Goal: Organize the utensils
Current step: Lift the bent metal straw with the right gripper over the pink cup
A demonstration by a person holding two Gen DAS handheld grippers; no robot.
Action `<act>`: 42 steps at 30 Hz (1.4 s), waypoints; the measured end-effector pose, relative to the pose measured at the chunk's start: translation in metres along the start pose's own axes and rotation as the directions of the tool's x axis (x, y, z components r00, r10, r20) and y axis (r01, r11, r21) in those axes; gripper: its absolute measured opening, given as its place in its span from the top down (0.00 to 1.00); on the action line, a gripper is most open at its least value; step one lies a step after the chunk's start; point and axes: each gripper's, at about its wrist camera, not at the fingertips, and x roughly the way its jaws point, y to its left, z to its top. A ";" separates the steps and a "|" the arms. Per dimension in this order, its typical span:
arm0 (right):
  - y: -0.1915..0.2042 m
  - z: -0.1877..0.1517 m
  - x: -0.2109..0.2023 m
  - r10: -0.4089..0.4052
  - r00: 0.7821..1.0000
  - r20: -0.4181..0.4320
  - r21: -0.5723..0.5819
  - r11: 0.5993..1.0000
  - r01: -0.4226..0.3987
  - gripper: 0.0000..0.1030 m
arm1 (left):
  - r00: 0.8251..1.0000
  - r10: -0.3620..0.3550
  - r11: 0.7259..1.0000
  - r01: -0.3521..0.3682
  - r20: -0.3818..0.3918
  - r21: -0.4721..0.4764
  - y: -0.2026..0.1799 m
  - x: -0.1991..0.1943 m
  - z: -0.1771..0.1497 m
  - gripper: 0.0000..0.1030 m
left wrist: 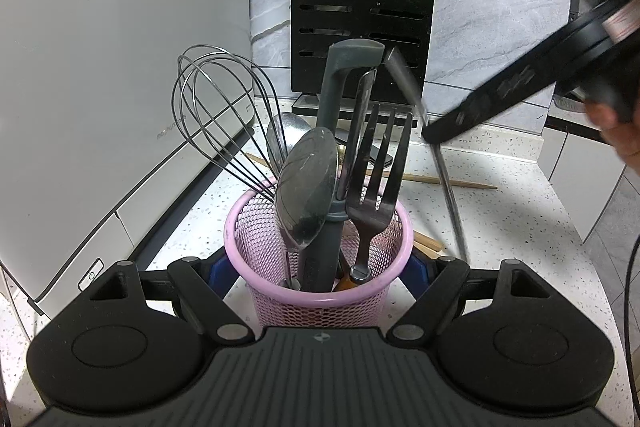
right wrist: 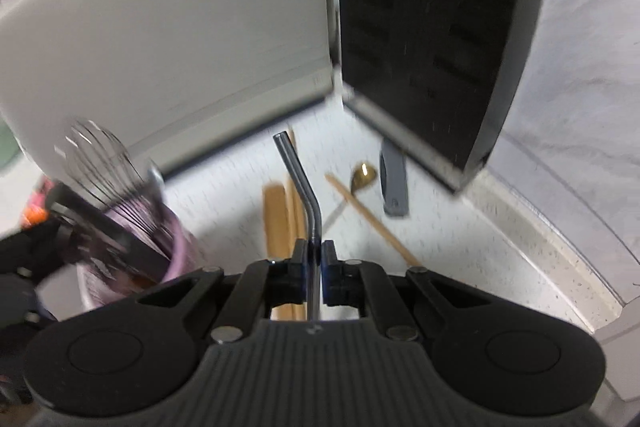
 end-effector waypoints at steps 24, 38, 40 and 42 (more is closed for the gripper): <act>0.043 -0.019 -0.087 0.242 0.855 0.459 -0.081 0.970 -0.231 0.97 | 1.000 0.008 1.000 -0.008 0.002 -0.007 -0.001 -0.001 0.000 0.10; 0.037 -0.030 -0.046 0.262 0.894 0.363 -0.063 0.964 -0.257 0.97 | 1.000 0.007 1.000 -0.007 0.002 -0.007 -0.001 0.000 0.000 0.10; 0.036 -0.031 -0.046 0.259 0.892 0.370 -0.050 0.965 -0.259 0.97 | 1.000 0.007 1.000 -0.007 0.002 -0.007 0.000 0.000 0.000 0.10; 0.036 -0.030 -0.048 0.257 0.887 0.383 -0.051 0.965 -0.258 0.97 | 1.000 0.009 1.000 -0.009 0.002 -0.007 -0.001 0.000 0.000 0.10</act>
